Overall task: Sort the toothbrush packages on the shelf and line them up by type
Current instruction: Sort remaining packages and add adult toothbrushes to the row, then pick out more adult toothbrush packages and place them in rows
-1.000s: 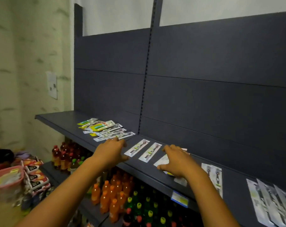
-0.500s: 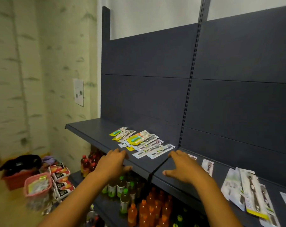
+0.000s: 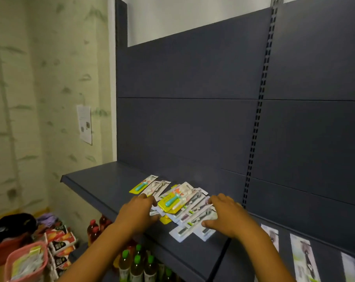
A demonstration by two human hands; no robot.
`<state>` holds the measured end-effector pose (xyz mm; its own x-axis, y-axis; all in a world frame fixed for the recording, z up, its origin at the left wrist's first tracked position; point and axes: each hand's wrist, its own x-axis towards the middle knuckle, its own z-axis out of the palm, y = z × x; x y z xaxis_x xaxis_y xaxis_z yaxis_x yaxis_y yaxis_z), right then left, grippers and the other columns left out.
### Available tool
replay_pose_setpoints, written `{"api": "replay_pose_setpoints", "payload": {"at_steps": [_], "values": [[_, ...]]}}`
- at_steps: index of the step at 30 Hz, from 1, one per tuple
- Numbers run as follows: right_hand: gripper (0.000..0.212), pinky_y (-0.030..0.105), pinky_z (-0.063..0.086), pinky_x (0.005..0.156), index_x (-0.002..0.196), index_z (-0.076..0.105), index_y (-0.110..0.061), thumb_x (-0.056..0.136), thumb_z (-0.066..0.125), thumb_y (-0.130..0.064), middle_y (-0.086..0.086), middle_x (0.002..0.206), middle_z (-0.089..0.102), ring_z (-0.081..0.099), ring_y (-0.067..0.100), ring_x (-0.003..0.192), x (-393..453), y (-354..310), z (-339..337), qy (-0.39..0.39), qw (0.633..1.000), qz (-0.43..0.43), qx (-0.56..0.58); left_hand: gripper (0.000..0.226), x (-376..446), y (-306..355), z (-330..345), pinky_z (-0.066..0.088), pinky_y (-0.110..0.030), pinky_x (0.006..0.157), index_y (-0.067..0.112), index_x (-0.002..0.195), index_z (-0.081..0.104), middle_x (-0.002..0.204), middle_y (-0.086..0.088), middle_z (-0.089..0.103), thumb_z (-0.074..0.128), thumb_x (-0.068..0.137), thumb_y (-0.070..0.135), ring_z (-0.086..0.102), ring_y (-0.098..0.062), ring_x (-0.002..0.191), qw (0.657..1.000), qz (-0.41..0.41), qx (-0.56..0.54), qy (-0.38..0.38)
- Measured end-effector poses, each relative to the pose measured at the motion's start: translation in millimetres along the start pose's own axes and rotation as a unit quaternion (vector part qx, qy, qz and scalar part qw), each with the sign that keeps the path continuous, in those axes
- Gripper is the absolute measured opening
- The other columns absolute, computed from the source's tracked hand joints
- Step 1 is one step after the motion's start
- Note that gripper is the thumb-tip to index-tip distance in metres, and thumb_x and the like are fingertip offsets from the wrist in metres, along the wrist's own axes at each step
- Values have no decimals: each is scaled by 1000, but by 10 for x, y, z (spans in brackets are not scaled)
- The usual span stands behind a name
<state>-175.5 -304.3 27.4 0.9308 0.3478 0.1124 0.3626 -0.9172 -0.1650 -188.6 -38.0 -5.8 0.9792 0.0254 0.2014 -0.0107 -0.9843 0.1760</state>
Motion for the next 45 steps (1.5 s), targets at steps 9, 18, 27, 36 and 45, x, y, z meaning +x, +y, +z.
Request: {"api": "replay_pose_setpoints", "payload": {"at_steps": [9, 18, 27, 36, 45], "values": [[64, 33, 42, 100, 136, 40, -30, 83, 63, -58, -7, 132, 40, 40, 19, 129, 619, 65, 184, -18, 999, 40, 3, 32, 1060, -318, 431, 51, -39, 89, 21, 121, 59, 124, -4, 56, 56, 91, 31, 57, -25, 112, 998, -44, -45, -7], [61, 34, 40, 99, 134, 42, -33, 83, 62, -60, -8, 128, 44, 42, 16, 124, 1103, -85, 251, 6, 995, 100, -18, 37, 1793, -733, 889, 50, -37, 87, 18, 114, 61, 123, -7, 52, 50, 93, 46, 51, -25, 115, 999, -29, 6, -36], [65, 34, 44, 98, 137, 40, -31, 83, 63, -58, -8, 130, 42, 43, 17, 124, 1198, -308, 380, 40, 990, 132, -10, 36, 1983, -926, 960, 50, -33, 81, 22, 102, 68, 117, -4, 58, 57, 87, 52, 57, -23, 106, 999, -16, 40, 10], [54, 34, 45, 97, 130, 44, -30, 86, 61, -56, -7, 128, 44, 44, 16, 122, 1035, -335, 306, 64, 984, 165, -6, 28, 1921, -998, 690, 32, -26, 48, 15, 51, 43, 55, -5, 45, 54, 77, 16, 42, -20, 50, 971, -40, -231, 55], [55, 35, 47, 97, 135, 43, -27, 89, 59, -53, -5, 131, 45, 47, 17, 122, 804, -153, 305, 60, 973, 224, 11, 18, 1866, -812, 457, 53, -31, 64, 16, 103, 60, 103, -3, 65, 69, 88, 12, 66, -24, 86, 804, -1, -594, 29]]}}
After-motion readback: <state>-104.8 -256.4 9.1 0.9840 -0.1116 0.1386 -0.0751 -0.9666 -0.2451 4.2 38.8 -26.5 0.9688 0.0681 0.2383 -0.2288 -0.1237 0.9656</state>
